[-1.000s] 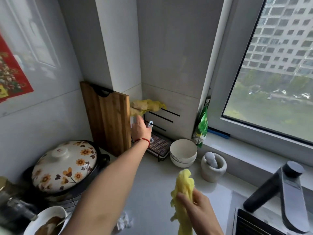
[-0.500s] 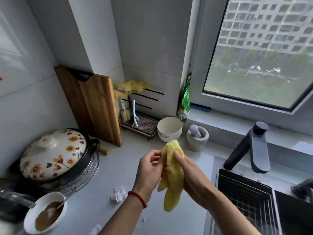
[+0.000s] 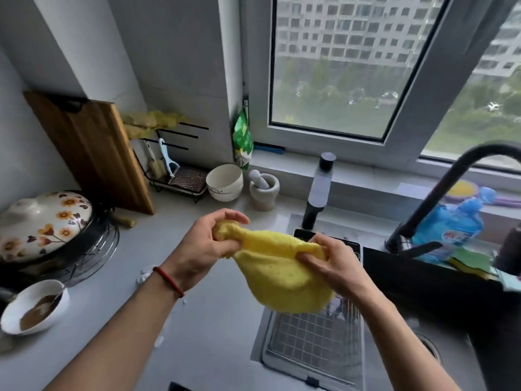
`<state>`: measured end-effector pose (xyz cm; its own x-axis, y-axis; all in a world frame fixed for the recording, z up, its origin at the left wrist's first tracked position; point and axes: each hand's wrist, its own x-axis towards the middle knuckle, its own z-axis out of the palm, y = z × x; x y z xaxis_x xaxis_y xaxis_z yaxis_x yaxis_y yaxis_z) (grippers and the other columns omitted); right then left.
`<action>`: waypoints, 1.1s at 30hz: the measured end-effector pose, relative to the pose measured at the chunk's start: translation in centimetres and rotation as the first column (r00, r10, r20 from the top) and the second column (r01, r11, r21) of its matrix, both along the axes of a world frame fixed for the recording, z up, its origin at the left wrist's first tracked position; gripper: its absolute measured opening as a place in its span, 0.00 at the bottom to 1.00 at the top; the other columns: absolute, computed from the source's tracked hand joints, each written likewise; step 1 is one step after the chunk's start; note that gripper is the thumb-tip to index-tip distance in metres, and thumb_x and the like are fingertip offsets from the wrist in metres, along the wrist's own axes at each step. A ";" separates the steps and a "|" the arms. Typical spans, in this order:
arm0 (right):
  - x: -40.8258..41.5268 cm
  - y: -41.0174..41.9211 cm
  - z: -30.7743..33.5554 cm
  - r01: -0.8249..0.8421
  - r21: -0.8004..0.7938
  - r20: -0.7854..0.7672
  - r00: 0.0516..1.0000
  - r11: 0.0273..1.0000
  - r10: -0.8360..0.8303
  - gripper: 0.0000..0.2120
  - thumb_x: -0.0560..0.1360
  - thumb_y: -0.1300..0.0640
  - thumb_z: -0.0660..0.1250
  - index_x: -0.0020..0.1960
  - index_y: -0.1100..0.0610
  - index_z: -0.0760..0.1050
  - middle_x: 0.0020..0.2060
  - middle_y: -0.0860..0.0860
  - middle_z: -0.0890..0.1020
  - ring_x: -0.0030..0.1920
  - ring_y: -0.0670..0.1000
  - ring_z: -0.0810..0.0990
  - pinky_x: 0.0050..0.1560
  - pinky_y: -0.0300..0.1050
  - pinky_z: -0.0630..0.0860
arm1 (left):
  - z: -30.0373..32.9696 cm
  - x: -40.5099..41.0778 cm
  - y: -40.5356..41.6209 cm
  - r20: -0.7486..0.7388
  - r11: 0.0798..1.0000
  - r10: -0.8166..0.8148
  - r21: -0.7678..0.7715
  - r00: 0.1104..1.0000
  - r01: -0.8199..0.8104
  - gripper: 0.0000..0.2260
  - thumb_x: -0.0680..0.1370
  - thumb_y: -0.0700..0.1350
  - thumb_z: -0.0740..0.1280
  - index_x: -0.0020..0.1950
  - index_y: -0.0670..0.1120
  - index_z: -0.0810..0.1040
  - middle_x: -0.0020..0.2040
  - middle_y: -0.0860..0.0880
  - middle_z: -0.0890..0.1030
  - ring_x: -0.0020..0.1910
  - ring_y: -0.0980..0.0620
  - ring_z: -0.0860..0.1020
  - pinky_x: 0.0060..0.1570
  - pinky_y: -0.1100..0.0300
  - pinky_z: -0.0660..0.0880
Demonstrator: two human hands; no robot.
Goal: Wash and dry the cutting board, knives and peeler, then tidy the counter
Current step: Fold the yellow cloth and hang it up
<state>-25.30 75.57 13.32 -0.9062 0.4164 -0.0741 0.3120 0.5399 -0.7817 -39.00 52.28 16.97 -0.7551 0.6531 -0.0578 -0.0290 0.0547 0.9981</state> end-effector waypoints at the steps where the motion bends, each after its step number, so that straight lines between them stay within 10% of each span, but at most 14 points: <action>1: 0.5 0.3 0.0 -0.006 0.078 -0.004 1.000 0.997 0.007 0.08 0.74 0.46 0.73 0.43 0.48 0.76 0.39 0.45 0.82 0.42 0.45 0.80 0.37 0.40 0.73 | 0.2 0.6 0.5 0.040 0.999 -0.023 0.037 0.999 0.021 0.20 0.69 0.28 0.71 0.53 0.49 0.83 0.42 0.45 0.80 0.41 0.50 0.76 0.39 0.60 0.74; 5: 4.8 3.2 -0.5 -0.097 -0.229 0.004 0.995 0.969 0.101 0.09 0.71 0.46 0.72 0.46 0.48 0.75 0.40 0.48 0.82 0.42 0.50 0.82 0.43 0.50 0.81 | 0.3 5.6 5.6 -0.044 0.999 -0.042 0.024 0.998 0.044 0.23 0.67 0.31 0.71 0.56 0.52 0.82 0.47 0.47 0.81 0.47 0.49 0.79 0.46 0.59 0.78; 8: 7.6 5.5 -1.4 -0.184 -0.560 -0.002 0.975 0.808 0.220 0.30 0.67 0.36 0.77 0.66 0.40 0.72 0.58 0.45 0.83 0.56 0.47 0.84 0.60 0.53 0.81 | -0.1 8.4 9.0 -0.031 0.991 -0.128 0.025 0.991 0.129 0.27 0.69 0.30 0.71 0.63 0.52 0.81 0.46 0.50 0.82 0.46 0.51 0.80 0.47 0.59 0.78; 14: 11.5 8.5 -3.1 -0.382 -0.469 -0.101 0.919 0.796 0.381 0.27 0.72 0.41 0.76 0.68 0.34 0.71 0.61 0.40 0.78 0.61 0.43 0.79 0.63 0.48 0.79 | -0.4 12.9 13.5 0.041 0.959 -0.285 0.001 0.958 0.285 0.21 0.76 0.33 0.69 0.66 0.51 0.80 0.53 0.44 0.84 0.52 0.49 0.82 0.50 0.58 0.79; 23: 16.0 14.4 -4.6 -0.105 -0.212 -0.004 0.994 0.972 0.107 0.17 0.69 0.46 0.80 0.45 0.52 0.74 0.37 0.49 0.80 0.37 0.45 0.77 0.38 0.45 0.76 | -2.0 13.2 16.8 -0.489 0.829 -0.382 -0.556 0.785 0.057 0.12 0.80 0.41 0.69 0.63 0.51 0.82 0.53 0.56 0.82 0.53 0.57 0.78 0.56 0.61 0.76; 27: 16.8 15.7 -3.9 -0.079 -0.219 0.138 0.984 0.973 0.111 0.13 0.71 0.48 0.79 0.51 0.51 0.80 0.45 0.49 0.84 0.46 0.50 0.83 0.46 0.46 0.81 | -2.9 12.1 15.8 -0.277 0.871 -0.363 -0.441 0.890 0.218 0.14 0.77 0.40 0.73 0.59 0.55 0.84 0.52 0.54 0.84 0.52 0.57 0.80 0.51 0.64 0.77; 29: 17.1 16.3 -3.4 -0.056 -0.524 -0.027 0.998 0.850 0.049 0.16 0.73 0.47 0.77 0.55 0.56 0.82 0.50 0.53 0.85 0.50 0.52 0.83 0.50 0.48 0.81 | -3.0 10.6 15.3 0.013 0.947 -0.261 -0.193 0.965 0.258 0.15 0.75 0.42 0.76 0.61 0.54 0.84 0.53 0.50 0.86 0.54 0.53 0.83 0.49 0.60 0.80; 33: 17.7 14.7 -5.3 0.003 -0.988 -0.046 0.948 0.154 -0.314 0.36 0.79 0.33 0.60 0.70 0.62 0.75 0.68 0.64 0.78 0.67 0.65 0.77 0.66 0.65 0.74 | -6.6 9.4 15.7 0.507 0.970 -0.179 -0.052 0.843 0.237 0.24 0.77 0.55 0.71 0.71 0.46 0.76 0.62 0.42 0.83 0.62 0.42 0.82 0.63 0.40 0.77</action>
